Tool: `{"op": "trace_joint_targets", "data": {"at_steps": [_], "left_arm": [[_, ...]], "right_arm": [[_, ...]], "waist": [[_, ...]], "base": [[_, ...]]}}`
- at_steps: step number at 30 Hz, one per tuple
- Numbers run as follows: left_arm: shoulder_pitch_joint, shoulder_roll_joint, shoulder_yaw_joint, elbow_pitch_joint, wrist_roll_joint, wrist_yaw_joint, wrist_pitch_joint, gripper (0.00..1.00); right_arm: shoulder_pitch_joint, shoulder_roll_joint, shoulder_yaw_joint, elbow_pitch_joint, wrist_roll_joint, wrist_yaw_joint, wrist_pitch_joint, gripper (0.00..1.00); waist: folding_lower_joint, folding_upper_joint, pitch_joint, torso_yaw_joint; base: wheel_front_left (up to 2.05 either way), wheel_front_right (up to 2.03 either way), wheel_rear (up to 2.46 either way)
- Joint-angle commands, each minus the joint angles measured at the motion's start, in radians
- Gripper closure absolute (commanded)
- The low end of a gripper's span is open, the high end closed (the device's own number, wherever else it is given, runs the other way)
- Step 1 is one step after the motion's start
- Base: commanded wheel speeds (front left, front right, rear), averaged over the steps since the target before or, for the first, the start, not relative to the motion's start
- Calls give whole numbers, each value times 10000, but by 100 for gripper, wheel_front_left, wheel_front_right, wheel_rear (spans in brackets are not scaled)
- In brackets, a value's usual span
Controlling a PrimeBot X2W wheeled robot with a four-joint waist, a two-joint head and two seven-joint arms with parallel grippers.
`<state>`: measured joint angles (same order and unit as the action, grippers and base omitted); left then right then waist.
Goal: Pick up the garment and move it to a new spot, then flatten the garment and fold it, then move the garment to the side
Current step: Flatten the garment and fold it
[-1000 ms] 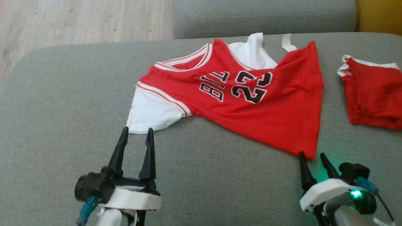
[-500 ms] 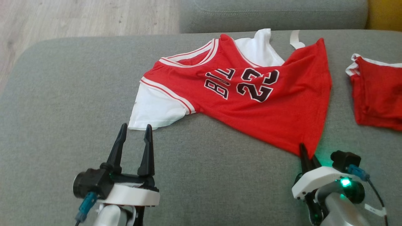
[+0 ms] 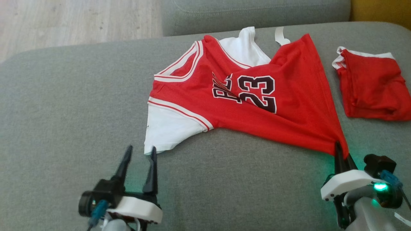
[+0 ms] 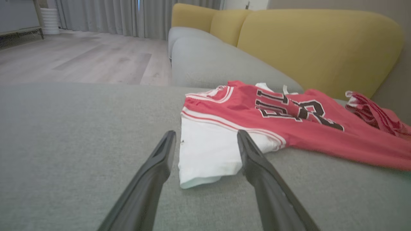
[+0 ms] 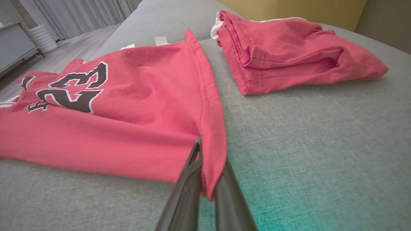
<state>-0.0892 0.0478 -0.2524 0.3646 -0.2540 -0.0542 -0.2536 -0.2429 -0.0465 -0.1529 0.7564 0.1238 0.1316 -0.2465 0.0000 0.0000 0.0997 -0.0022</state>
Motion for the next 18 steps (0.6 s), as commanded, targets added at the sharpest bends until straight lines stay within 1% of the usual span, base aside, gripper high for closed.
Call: {"op": "trace_joint_targets", "data": {"at_steps": [1,5,8,12,15,18], "left_arm": [[-563,24,223,-47,59,-9,-82,0],[-1103,24,90,1221,-34,50,68,0],[-1560,24,108,1949,-345,71,297,0],[-2100,24,146,2800,-609,264,642,0],[-2376,46,52,3455,-544,431,1067,0],[-2580,69,-5,3914,-535,488,1350,0]], "right_arm": [[-253,-37,257,-384,59,-9,-42,100],[-312,-37,590,-590,197,-9,-9,100],[-309,-37,883,-745,242,-9,11,100],[-289,-37,1117,-916,359,-9,60,100],[-267,-37,1193,-1020,416,-9,116,100],[-253,-37,1216,-1115,469,-9,152,100]], "waist": [[0,0,67,-55],[0,0,204,-149],[0,0,318,-225],[0,0,435,-292],[0,0,507,-336],[0,0,565,-361]], "base": [[0,0,0],[0,0,0],[0,0,0],[0,0,0],[0,0,0],[0,0,0]]}}
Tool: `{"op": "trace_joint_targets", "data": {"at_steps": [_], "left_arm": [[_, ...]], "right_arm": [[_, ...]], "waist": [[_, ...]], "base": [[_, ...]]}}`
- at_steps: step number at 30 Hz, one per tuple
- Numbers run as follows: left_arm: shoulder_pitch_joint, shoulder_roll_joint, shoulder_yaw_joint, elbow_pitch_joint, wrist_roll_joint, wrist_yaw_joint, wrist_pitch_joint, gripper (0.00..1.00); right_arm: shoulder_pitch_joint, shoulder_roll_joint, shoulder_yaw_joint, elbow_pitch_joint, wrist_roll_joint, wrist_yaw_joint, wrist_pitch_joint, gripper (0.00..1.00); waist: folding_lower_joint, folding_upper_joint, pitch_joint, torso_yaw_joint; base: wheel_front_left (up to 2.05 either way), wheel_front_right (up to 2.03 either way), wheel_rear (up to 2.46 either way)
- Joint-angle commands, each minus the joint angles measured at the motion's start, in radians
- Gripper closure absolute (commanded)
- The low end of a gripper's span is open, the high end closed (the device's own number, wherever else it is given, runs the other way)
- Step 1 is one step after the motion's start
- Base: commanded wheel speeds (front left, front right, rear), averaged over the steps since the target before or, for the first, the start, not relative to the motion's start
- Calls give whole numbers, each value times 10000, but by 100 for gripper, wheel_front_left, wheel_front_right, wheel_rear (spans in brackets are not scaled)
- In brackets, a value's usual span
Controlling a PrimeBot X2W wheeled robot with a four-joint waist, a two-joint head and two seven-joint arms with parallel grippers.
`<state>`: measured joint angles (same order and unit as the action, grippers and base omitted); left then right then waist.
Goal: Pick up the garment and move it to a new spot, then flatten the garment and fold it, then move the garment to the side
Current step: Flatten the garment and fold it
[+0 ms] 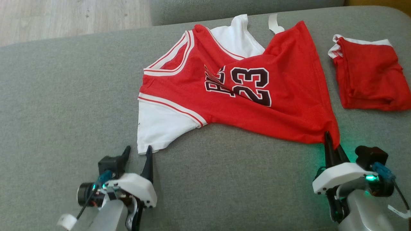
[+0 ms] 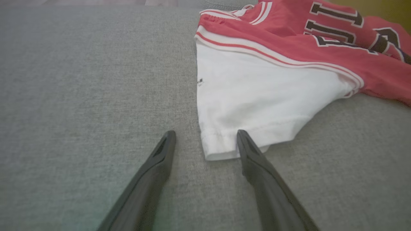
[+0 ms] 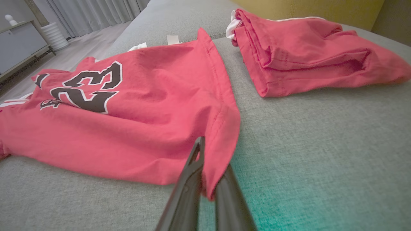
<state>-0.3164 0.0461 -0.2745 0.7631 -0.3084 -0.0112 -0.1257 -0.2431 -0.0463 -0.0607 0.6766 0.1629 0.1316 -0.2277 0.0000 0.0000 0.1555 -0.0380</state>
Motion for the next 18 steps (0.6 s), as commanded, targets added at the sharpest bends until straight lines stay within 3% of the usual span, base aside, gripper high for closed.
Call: {"op": "trace_joint_targets", "data": {"at_steps": [1,5,6,7,8,18], "left_arm": [[-366,89,194,47,3,47,129,0],[-489,80,-38,418,-78,-253,441,0],[-509,77,-118,478,-100,-345,511,29],[-528,73,-203,514,-124,-432,550,85],[-540,69,-304,542,-143,-523,590,100],[-577,49,-636,-44,-792,-980,-302,100]], "right_arm": [[-246,-39,300,-344,95,-9,-28,100],[-215,-39,275,-419,128,-9,-5,100],[-208,-39,260,-429,120,-9,5,100],[-205,-39,249,-437,107,-9,16,100],[-209,-39,246,-445,93,-9,29,100],[-353,-39,427,-691,99,-9,43,100]], "waist": [[0,0,19,-10],[0,0,35,-7],[0,0,35,3],[0,0,35,10],[0,0,34,12],[0,0,-139,-3]], "base": [[0,0,0],[0,0,0],[0,0,0],[0,0,0],[0,0,0],[0,0,0]]}}
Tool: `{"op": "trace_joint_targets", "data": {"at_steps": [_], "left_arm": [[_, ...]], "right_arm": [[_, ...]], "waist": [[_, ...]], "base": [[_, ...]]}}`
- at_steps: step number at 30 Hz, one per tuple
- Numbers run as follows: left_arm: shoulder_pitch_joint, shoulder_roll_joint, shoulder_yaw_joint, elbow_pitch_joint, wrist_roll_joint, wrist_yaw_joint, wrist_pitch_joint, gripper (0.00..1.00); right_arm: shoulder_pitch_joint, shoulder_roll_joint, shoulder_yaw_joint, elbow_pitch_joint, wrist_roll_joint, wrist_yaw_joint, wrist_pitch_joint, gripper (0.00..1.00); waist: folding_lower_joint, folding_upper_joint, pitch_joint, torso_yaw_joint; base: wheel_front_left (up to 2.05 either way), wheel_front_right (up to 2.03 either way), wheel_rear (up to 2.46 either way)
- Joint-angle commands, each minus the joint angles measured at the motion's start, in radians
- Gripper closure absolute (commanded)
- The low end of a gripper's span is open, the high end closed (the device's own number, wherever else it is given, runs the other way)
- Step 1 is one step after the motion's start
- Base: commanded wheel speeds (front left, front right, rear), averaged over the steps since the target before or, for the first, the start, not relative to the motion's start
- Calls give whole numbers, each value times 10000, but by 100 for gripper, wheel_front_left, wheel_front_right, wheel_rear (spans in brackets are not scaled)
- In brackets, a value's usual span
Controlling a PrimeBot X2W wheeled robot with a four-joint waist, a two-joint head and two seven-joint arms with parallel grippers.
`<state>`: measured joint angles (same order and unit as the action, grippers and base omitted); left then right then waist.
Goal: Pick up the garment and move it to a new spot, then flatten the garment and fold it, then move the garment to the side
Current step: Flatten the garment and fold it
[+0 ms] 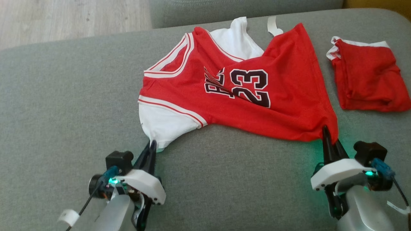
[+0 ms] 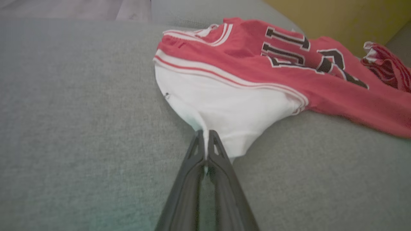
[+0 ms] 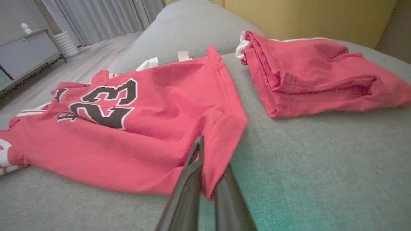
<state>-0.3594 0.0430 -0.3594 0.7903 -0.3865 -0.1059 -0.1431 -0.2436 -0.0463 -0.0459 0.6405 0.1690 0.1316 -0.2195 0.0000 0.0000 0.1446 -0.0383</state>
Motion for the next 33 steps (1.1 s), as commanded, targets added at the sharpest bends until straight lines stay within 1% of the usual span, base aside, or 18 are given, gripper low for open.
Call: {"op": "trace_joint_targets", "data": {"at_steps": [1,6,9,13,18,23,27,33], "left_arm": [[-150,79,202,-412,-51,-56,-274,100],[-229,183,483,-1233,-490,-152,-871,100],[-328,321,804,-2041,-815,-186,-1053,100],[-377,503,1204,-3300,-906,-198,-1156,100],[-322,536,1839,-5125,-1236,-214,-1181,100],[-242,421,2717,-6839,-2091,-203,-1183,100],[-209,373,3211,-8054,-2689,43,-1082,100],[290,401,3505,-10078,-3021,663,-429,100]], "right_arm": [[-367,-39,314,-395,12,-9,-45,100],[-583,-39,514,-946,-194,-9,24,100],[-841,-39,569,-1444,-455,-9,190,100],[-1235,-66,615,-2158,-902,-9,544,100],[-1902,-507,1142,-3202,-820,-9,945,100],[-2445,-1029,1829,-4142,-361,-9,1281,100],[-2571,-1352,2200,-4774,-105,-9,1589,100],[-1898,-1641,2317,-6060,204,-9,2341,100]], "waist": [[0,0,-76,1],[0,0,-330,0],[0,0,-480,17],[0,0,-741,67],[0,0,-1095,132],[0,0,-1549,162],[0,0,-1822,208],[0,0,-2063,213]], "base": [[0,0,0],[0,0,0],[0,0,0],[0,0,0],[0,0,0],[0,0,0],[0,0,0],[0,0,0]]}}
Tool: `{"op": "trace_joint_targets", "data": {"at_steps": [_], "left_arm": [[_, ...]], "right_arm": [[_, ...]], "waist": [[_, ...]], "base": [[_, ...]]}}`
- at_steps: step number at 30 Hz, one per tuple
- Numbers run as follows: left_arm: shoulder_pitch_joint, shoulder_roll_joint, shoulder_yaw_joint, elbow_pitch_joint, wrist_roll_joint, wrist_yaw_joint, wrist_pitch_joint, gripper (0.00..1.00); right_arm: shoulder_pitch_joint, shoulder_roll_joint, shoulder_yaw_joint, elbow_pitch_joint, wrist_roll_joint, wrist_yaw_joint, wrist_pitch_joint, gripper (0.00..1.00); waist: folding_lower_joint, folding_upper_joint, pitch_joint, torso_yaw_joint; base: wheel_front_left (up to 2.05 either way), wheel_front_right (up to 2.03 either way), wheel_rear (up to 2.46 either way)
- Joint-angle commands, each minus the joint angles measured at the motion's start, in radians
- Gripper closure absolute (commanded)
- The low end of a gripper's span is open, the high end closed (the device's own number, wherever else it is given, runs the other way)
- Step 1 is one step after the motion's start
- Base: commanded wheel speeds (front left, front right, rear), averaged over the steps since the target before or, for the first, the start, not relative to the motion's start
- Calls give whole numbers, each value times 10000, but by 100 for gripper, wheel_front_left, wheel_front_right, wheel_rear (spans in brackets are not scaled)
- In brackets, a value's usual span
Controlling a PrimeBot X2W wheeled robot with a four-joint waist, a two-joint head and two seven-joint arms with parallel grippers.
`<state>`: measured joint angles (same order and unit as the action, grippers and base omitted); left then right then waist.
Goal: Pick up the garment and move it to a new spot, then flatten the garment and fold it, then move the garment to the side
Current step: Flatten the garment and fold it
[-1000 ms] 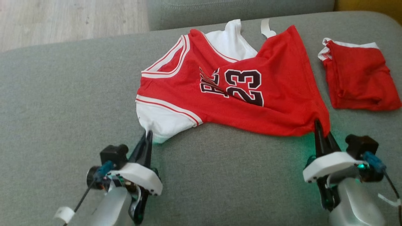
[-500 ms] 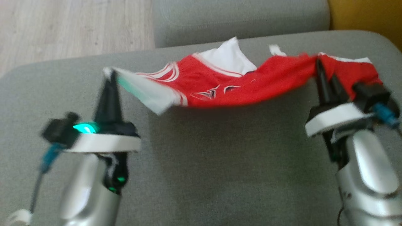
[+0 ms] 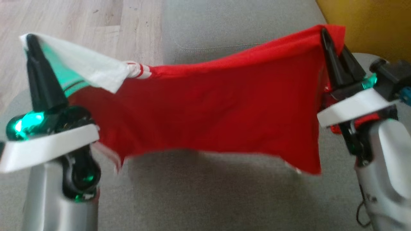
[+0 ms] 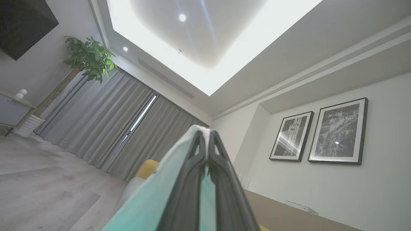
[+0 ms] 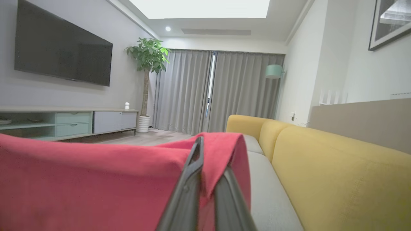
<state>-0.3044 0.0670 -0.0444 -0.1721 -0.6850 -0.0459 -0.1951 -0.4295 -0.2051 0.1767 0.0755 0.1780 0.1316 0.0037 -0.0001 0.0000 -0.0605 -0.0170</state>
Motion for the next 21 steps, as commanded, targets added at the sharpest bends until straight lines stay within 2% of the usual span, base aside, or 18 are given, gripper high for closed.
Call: {"op": "trace_joint_targets", "data": {"at_steps": [1,5,10,15,18,21], "left_arm": [[-143,162,360,-814,-67,174,236,100],[118,177,400,-2193,-184,690,867,100],[-342,394,498,-2024,-189,940,1333,100],[-2313,1050,469,-241,-75,671,1783,100],[-4166,1496,272,1542,225,278,1819,100],[-6313,1934,73,3498,656,-105,1592,100]], "right_arm": [[145,-23,-24,-667,228,-9,302,100],[897,-19,-264,-1858,421,-9,1235,100],[791,-124,-239,-2006,390,-9,1746,100],[-933,-268,83,-907,586,-9,2081,100],[-2750,-370,321,552,649,-9,1974,100],[-4879,-53,349,2370,803,-9,1502,100]], "waist": [[1,0,-14,-2],[1,0,231,-43],[1,0,731,-90],[1,0,2117,-105],[1,0,3014,-100],[1,0,3667,-141]], "base": [[0,0,0],[0,0,0],[0,0,0],[0,0,0],[0,0,0],[0,0,0]]}}
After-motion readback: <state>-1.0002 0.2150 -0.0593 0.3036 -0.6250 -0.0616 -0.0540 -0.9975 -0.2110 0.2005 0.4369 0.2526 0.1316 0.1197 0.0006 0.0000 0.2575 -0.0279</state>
